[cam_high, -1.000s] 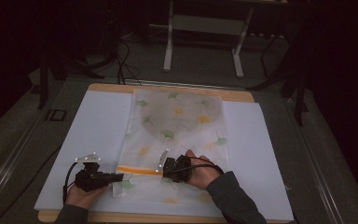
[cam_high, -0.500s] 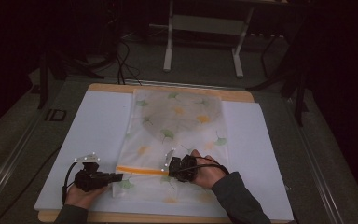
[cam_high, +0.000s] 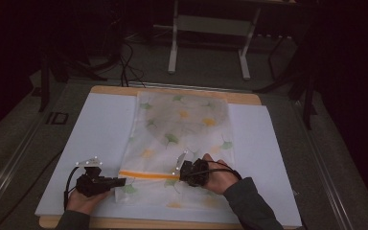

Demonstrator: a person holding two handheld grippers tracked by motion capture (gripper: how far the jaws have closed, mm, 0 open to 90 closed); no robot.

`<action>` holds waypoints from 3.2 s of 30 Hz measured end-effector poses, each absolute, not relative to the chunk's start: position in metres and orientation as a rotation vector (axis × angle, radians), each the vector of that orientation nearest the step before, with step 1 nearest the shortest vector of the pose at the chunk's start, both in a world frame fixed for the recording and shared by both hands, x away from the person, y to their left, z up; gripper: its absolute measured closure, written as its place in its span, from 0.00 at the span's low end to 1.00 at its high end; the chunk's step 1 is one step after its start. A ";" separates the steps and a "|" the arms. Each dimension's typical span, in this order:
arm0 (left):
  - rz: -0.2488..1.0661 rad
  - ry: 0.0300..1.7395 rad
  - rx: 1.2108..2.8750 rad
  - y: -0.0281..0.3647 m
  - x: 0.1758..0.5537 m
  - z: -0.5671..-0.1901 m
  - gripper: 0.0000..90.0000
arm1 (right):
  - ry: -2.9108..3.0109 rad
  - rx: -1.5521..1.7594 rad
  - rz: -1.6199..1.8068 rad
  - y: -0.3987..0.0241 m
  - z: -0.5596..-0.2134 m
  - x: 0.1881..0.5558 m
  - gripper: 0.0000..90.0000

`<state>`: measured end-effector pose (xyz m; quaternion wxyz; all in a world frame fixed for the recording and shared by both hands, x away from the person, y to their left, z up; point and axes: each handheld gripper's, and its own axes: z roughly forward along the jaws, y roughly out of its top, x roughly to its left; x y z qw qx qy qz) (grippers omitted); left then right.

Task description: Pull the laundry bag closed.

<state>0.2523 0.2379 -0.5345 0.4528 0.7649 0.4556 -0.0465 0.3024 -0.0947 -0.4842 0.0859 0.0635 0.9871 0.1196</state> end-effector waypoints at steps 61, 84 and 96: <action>-0.113 1.130 1.883 0.239 0.251 -0.535 0.99 | 2.942 0.440 0.305 -0.200 -0.489 0.304 0.94; -0.089 1.135 1.888 0.243 0.250 -0.535 0.92 | 2.893 0.656 0.409 -0.254 -0.491 0.300 0.82; 0.095 1.126 1.844 0.253 0.241 -0.522 0.77 | 2.722 0.842 0.778 -0.285 -0.476 0.296 0.68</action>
